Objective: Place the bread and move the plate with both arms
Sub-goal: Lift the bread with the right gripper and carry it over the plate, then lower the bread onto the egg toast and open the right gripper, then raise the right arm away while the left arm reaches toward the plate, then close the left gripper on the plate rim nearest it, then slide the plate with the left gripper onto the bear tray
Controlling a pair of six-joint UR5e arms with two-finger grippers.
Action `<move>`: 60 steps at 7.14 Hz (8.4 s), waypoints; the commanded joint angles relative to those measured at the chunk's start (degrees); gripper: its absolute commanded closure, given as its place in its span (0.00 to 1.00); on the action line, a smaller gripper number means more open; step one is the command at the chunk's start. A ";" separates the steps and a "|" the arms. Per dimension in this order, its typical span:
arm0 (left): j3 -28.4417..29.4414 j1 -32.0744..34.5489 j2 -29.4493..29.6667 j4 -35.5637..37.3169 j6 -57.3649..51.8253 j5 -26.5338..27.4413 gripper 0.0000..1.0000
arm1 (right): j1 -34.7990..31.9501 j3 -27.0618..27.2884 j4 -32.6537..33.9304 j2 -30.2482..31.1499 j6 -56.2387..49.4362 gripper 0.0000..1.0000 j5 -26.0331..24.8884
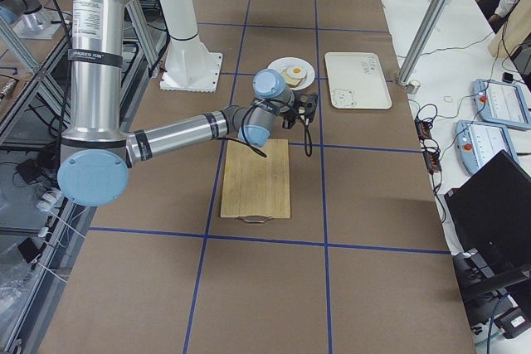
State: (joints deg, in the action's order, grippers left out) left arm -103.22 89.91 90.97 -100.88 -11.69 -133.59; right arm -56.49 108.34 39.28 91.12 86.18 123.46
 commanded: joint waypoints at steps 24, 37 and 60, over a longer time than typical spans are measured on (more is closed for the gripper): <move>1.52 -16.02 0.70 -28.47 44.23 -4.67 0.02 | -1.62 -5.69 56.52 -28.58 -25.56 0.00 -11.91; 13.56 -68.73 20.91 -54.42 117.41 44.21 0.32 | -33.07 -7.97 51.34 4.42 -91.28 0.00 8.55; 36.55 -57.32 40.12 -61.60 141.50 53.26 1.00 | -33.07 -8.59 51.34 3.63 -90.57 0.00 8.28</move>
State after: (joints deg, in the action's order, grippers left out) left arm -72.50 29.74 126.38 -166.99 129.33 -80.41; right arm -89.56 99.82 90.60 94.81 -4.39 131.75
